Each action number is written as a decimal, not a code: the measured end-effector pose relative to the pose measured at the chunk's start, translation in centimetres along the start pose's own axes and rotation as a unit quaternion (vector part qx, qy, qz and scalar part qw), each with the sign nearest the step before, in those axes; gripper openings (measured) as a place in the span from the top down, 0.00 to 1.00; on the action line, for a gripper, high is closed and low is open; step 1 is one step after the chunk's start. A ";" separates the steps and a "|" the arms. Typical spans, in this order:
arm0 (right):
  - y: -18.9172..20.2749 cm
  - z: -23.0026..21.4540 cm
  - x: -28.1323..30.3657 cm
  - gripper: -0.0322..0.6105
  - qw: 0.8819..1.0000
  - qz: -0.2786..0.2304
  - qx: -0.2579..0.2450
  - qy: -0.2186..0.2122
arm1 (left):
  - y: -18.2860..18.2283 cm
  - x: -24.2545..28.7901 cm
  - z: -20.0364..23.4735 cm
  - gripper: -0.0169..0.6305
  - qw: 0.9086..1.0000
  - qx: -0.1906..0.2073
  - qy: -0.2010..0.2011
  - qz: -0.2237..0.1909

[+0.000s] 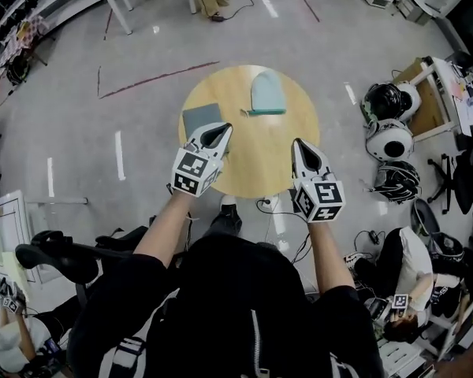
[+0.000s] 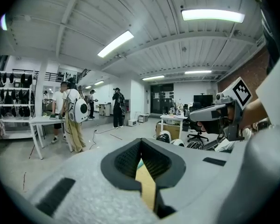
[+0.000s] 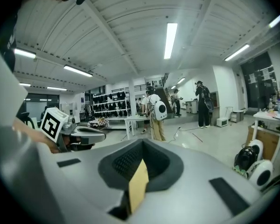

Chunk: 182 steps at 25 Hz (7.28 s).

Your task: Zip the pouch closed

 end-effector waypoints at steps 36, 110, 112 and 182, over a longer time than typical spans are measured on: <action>4.1 -7.9 16.2 0.95 0.992 0.101 0.078 0.021 | 12.5 21.3 9.0 0.84 0.954 0.191 0.111 0.205; 0.6 -2.4 9.3 0.85 0.977 0.112 -0.024 -0.179 | -0.2 10.6 -4.0 0.95 0.975 0.018 0.181 0.125; 0.7 -1.3 9.7 0.83 0.971 0.122 -0.031 -0.203 | -0.2 10.2 -4.1 0.95 0.974 0.024 0.187 0.123; 4.8 -2.6 9.9 0.94 0.966 0.204 -0.048 -0.154 | 2.2 6.5 -7.1 0.95 0.944 0.073 0.296 0.128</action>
Point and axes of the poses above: the fingertips, and each gripper's own axes: x forward along the fingers, z to its left, y out of its underside, the point moved 2 cm from there along -x, backward along the fingers, and after that the axes turned 12 degrees about z, right-handed, at the moved point
